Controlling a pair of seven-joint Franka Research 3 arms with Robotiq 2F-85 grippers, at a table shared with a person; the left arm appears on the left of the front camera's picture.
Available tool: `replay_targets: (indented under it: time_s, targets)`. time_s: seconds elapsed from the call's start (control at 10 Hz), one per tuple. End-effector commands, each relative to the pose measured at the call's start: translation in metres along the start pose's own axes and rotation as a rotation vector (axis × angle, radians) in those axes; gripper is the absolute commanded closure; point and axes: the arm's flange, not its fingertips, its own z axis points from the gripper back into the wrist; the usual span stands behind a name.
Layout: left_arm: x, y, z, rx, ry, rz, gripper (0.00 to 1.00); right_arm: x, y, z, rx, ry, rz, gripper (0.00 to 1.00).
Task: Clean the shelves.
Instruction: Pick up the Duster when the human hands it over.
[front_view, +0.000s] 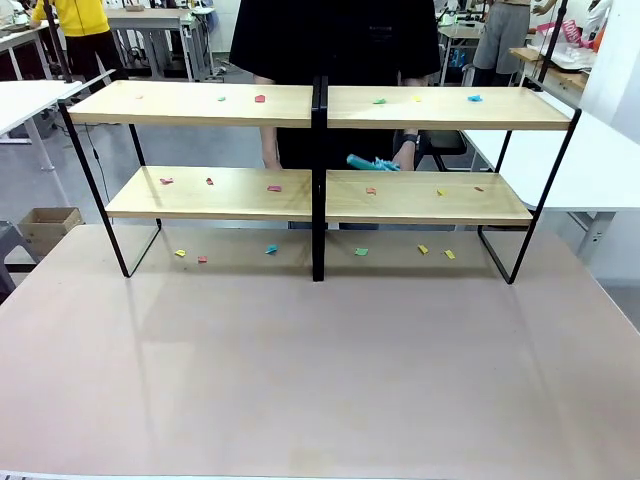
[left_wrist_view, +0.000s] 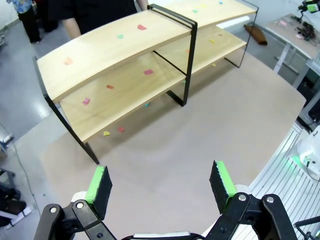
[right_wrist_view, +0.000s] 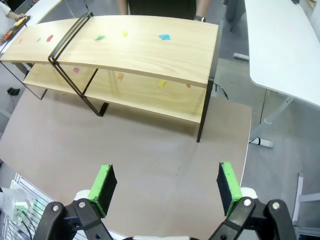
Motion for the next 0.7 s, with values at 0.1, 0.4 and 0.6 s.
replay_targets:
  time_s: [0.1,0.4,0.6]
  targets:
    - [0.002,0.003,-0.004,0.019,-0.063,0.066,0.0,0.011,-0.002,-0.001,0.029,-0.019,0.028,0.0]
    - [0.014,-0.004,-0.004,0.048,-0.12,0.037,0.0,0.013,-0.004,-0.007,0.058,0.003,0.05,0.0]
    - [0.012,-0.002,-0.004,0.04,-0.103,0.031,0.0,0.012,-0.004,-0.01,0.067,0.013,0.059,0.0]
